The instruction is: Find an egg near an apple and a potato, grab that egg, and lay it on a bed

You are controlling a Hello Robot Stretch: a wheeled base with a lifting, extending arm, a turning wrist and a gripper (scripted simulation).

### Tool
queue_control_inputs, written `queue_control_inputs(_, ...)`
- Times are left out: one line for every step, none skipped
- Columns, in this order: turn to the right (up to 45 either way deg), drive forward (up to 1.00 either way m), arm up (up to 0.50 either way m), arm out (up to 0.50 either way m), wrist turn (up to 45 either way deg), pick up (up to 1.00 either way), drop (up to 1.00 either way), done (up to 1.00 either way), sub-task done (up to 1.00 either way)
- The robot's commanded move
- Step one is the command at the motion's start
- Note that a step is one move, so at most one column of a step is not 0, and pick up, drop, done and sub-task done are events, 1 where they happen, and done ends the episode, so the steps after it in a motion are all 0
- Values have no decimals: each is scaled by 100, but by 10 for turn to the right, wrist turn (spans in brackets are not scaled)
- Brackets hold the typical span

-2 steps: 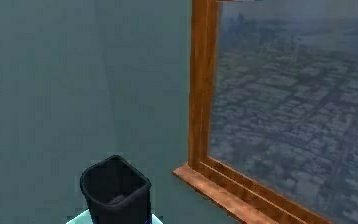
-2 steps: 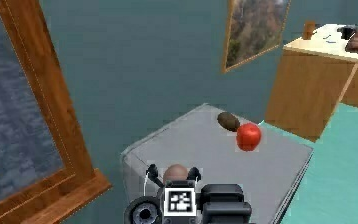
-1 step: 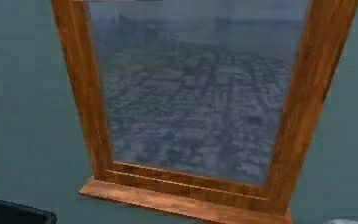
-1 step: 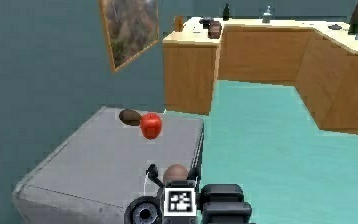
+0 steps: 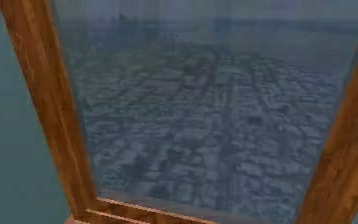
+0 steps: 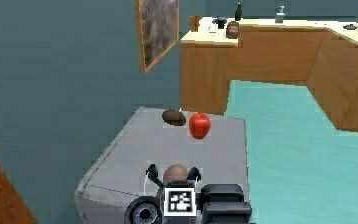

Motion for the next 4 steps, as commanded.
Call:
queue_control_inputs(-450,0,0,0,0,0,0,0,0)
queue_control_inputs(-450,0,0,0,0,0,0,0,0)
queue_control_inputs(-90,0,0,0,0,0,0,0,0)
queue_control_inputs(0,10,0,0,0,0,0,0,0)
